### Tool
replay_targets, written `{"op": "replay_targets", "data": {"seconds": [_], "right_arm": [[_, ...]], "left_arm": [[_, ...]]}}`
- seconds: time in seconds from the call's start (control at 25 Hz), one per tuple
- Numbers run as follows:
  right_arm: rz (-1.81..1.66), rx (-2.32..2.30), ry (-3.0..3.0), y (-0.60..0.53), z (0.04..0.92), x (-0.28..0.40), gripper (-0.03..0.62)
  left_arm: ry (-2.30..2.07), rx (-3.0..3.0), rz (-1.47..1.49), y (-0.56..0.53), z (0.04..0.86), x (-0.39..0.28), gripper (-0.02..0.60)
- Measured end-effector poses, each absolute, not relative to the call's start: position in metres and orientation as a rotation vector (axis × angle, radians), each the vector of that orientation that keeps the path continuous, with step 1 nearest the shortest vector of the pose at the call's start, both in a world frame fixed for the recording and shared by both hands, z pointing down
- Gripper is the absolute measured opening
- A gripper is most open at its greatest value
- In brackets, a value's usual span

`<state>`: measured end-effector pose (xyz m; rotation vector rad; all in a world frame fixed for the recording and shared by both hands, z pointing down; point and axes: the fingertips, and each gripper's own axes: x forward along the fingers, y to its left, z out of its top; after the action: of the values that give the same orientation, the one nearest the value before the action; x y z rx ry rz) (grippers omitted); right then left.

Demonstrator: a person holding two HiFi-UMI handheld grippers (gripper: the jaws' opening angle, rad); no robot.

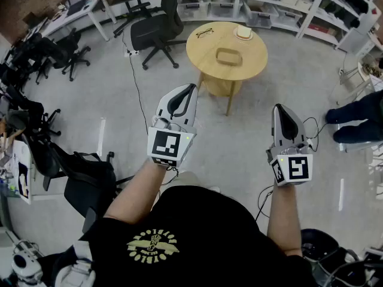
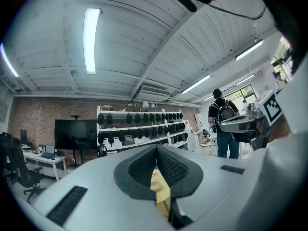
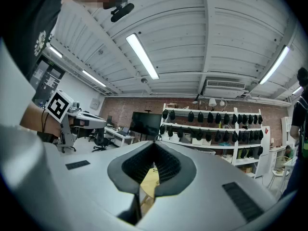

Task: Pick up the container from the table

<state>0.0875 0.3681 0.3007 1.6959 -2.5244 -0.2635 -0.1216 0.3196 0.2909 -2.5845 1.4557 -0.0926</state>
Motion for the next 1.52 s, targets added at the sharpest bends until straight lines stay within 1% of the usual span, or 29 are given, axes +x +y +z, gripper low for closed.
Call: {"op": "replay_targets", "data": {"seconds": [0.32,0.68,0.84,1.16,1.32,1.52], "right_arm": [[-0.227,1.722,-2.569,0.362,0.302,0.103,0.015],[-0.196,1.747,-2.562,0.312,0.308,0.103,0.015],[-0.191,1.74,-2.565,0.284,0.313,0.093,0.015],[-0.157,1.72,-2.567,0.216,0.324,0.07,0.015],[-0.135,1.695,-2.564,0.19,0.33,0.055,0.015],[-0.14,1.702,-2.545,0.162,0.325,0.05,0.015]], "left_arm": [[1.424,-2.579,-0.122,0.314,0.291,-0.107,0.018],[1.389,-2.603,-0.103,0.258,0.298,-0.102,0.018],[1.383,-2.604,-0.073,0.225,0.3,-0.109,0.017],[1.393,-2.636,-0.152,0.16,0.32,-0.133,0.018],[1.381,-2.65,-0.086,0.133,0.319,-0.144,0.017],[1.361,-2.664,-0.074,0.101,0.316,-0.145,0.018]]}}
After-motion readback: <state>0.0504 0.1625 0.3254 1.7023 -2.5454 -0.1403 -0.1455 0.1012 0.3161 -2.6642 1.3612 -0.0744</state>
